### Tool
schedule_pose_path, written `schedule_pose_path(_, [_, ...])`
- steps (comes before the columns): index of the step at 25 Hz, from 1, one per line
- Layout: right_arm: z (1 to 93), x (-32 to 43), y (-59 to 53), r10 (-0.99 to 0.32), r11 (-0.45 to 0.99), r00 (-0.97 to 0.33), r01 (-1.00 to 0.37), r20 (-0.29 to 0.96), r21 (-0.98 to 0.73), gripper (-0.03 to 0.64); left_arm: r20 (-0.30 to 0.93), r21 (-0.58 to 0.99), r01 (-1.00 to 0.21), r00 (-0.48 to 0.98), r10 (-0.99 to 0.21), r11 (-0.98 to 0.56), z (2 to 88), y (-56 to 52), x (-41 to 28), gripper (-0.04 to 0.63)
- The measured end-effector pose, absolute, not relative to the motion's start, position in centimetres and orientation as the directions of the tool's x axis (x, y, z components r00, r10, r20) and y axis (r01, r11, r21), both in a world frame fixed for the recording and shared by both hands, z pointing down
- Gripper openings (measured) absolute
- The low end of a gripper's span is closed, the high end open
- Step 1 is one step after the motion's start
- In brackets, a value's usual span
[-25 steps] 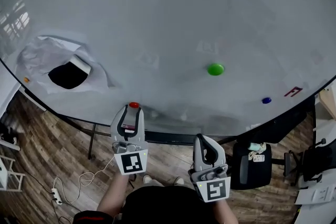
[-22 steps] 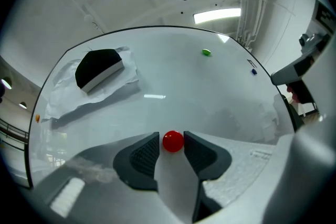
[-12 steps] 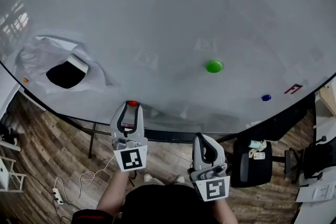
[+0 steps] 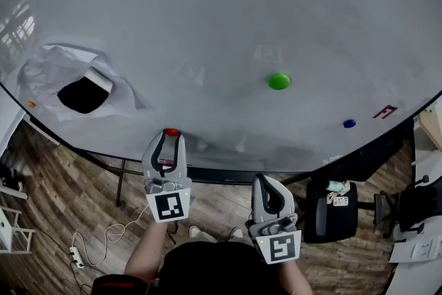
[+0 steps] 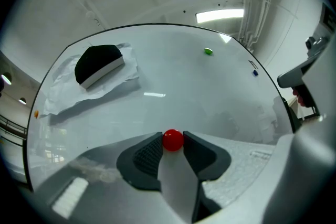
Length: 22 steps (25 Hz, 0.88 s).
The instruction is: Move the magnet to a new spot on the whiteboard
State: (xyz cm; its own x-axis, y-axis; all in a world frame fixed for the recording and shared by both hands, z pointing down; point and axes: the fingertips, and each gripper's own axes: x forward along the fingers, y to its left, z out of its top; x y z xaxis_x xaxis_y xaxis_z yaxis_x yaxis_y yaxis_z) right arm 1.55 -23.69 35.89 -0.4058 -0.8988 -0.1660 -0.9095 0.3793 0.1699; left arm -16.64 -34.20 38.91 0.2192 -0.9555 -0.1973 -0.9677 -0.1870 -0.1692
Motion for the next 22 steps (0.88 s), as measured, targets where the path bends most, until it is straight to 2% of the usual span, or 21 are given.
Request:
schedule_pose_path(14, [35.9, 1.3, -22.5, -0.893, 0.392, -0.417, -0.906, -0.17, 0.161, 0.002, -0.213, -0.15, -0.975, 0.193, -0.958, -0.163, 38.0, -33.1, -17.9, 0.13])
schedule_pose_path(22, [35.9, 1.1, -21.6, -0.868, 0.444, -0.467, -0.883, -0.173, 0.154, 0.002, -0.214, -0.155, -0.979, 0.168, -0.962, -0.136, 37.7, -30.4, -18.0, 0.13])
